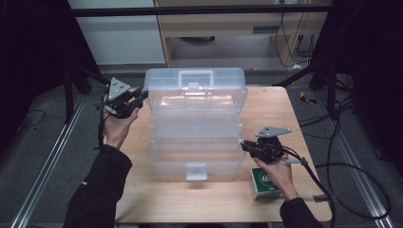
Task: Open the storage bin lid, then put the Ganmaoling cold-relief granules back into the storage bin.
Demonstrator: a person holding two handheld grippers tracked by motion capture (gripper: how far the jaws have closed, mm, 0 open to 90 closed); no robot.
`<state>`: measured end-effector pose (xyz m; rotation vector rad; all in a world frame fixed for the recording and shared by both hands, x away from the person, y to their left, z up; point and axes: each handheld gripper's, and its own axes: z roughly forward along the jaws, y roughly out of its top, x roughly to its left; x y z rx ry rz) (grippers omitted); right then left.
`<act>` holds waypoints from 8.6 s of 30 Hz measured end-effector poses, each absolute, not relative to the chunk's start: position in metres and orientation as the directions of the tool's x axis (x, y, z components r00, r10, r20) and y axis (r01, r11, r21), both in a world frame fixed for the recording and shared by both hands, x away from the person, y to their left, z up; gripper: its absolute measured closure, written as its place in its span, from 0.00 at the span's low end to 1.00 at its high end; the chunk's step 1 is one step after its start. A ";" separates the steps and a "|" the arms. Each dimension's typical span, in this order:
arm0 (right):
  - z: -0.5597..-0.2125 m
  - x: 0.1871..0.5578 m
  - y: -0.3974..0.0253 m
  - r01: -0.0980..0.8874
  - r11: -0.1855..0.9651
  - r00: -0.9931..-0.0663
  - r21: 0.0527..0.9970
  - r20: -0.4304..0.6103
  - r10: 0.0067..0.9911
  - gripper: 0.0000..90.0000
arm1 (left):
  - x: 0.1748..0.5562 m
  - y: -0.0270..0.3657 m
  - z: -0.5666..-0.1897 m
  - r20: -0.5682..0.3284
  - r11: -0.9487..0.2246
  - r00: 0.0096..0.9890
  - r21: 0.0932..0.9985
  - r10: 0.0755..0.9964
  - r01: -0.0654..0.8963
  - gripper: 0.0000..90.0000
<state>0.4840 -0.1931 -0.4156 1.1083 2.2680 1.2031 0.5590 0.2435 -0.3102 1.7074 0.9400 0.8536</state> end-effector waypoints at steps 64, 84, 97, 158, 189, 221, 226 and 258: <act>-0.416 0.485 -0.193 0.480 0.335 -0.639 0.811 0.061 0.767 0.88 | 0.687 0.225 -0.330 0.051 -0.168 0.328 0.926 0.943 0.337 0.93; -0.415 0.484 -0.191 0.461 0.356 -0.639 0.813 0.026 0.769 0.89 | 0.650 0.258 -0.332 -0.002 -0.134 0.377 0.933 0.926 0.335 0.74; -0.415 0.485 -0.192 0.479 0.344 -0.633 0.807 0.046 0.773 0.89 | 0.558 0.285 -0.347 -0.001 -0.179 0.466 0.923 0.885 0.341 0.67; -0.357 0.455 -0.239 0.301 0.717 -0.866 0.629 -0.135 0.482 0.25 | 0.480 0.252 -0.410 0.089 -0.444 0.615 0.772 0.784 0.454 0.59; -0.387 0.445 -0.214 0.058 0.959 -0.983 0.279 -0.151 0.103 0.08 | 0.474 0.262 -0.396 0.101 -0.422 0.598 0.801 0.795 0.426 0.56; -0.421 0.457 -0.205 0.014 0.982 -0.997 0.189 -0.069 0.027 0.13 | 0.478 0.276 -0.397 0.097 -0.396 0.560 0.804 0.823 0.444 0.56; -0.423 0.458 -0.203 0.012 0.984 -0.998 0.178 -0.062 0.023 0.13 | 0.479 0.275 -0.399 0.098 -0.400 0.560 0.800 0.822 0.447 0.56; -0.393 0.452 -0.210 0.103 0.964 -0.985 0.245 -0.108 0.133 0.19 | 0.478 0.273 -0.399 0.097 -0.409 0.575 0.798 0.812 0.442 0.57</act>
